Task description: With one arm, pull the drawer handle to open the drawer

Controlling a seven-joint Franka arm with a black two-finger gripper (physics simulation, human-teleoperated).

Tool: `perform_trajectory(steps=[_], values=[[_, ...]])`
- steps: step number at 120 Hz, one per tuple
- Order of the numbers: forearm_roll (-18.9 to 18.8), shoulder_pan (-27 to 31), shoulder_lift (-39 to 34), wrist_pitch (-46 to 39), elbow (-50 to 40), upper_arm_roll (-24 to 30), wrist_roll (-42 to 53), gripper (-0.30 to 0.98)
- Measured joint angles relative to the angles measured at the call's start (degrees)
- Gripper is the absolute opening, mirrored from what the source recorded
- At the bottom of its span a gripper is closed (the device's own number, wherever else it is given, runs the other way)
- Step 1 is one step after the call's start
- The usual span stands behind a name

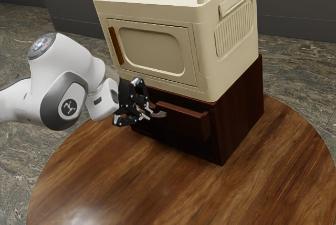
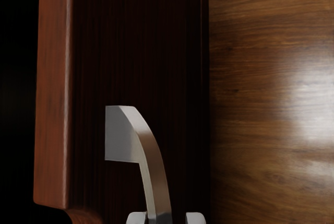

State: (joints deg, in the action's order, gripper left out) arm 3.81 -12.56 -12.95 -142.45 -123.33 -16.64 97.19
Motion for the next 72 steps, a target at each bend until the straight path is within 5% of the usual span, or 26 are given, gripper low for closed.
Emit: perform_trajectory(steps=[72], values=[[-0.19,0.01,-1.92,0.84,-1.68,-0.84,0.10,0.00]])
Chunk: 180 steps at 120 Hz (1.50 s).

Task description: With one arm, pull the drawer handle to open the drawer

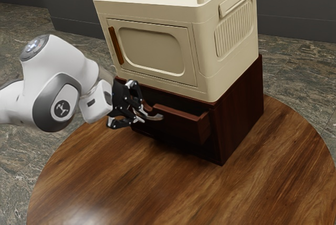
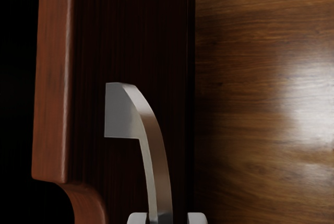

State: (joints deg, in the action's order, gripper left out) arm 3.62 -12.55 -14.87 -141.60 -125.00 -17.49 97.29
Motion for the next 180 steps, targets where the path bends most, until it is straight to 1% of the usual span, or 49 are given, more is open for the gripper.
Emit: perform_trajectory(steps=[180], values=[[-0.39,-0.09,-8.04,3.26,-6.15,0.00,0.36,-0.02]])
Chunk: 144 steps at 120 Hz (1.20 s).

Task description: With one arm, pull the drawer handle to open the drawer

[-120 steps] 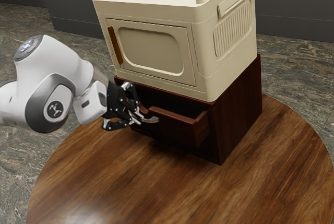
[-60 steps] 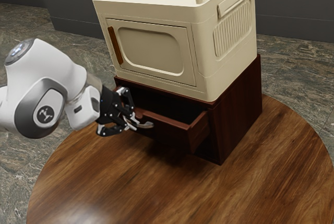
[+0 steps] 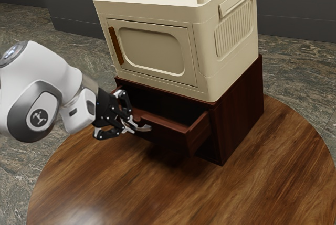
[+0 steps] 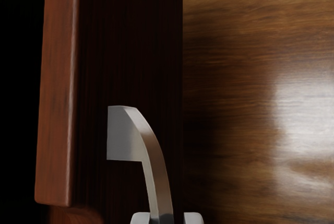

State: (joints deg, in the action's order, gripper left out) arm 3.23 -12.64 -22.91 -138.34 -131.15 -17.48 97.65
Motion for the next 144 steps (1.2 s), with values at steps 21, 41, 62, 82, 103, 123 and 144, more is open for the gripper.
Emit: perform_trajectory(steps=[21,41,62,82,103,123,144], values=[[-0.15,0.07,-0.92,0.28,-0.55,-0.01,0.01,-0.02],[-0.69,0.06,-1.93,0.60,-1.19,-0.17,-0.01,-0.02],[-0.87,0.08,-2.82,1.07,-1.81,-0.18,-0.01,-0.02],[-0.99,0.21,-3.72,1.68,-2.34,-0.25,-0.02,-0.02],[-1.57,0.33,-4.87,2.39,-2.98,-0.27,-0.05,-0.02],[-1.77,0.34,-5.79,2.90,-3.63,-0.27,-0.09,-0.02],[-2.18,0.42,-7.19,3.43,-4.25,-0.36,-0.19,-0.03]])
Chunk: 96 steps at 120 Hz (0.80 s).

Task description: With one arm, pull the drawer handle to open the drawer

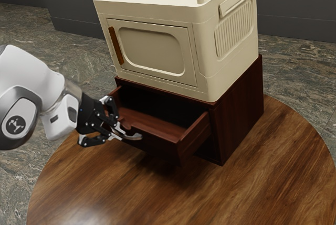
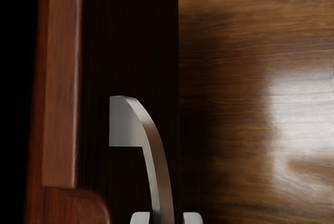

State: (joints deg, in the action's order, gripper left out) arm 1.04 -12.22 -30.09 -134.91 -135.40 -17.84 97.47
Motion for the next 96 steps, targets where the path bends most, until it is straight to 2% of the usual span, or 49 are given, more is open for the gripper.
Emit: perform_trajectory(steps=[64,80,86,96], values=[[-0.87,0.89,-2.96,2.05,-1.38,0.08,-0.23,-0.02],[-1.60,0.89,-5.83,3.24,-1.32,0.08,-0.29,0.00],[-1.89,0.89,-7.21,3.92,-1.28,0.12,-0.31,0.01],[-2.42,0.89,-9.36,6.24,-0.43,0.06,-0.31,0.12]])
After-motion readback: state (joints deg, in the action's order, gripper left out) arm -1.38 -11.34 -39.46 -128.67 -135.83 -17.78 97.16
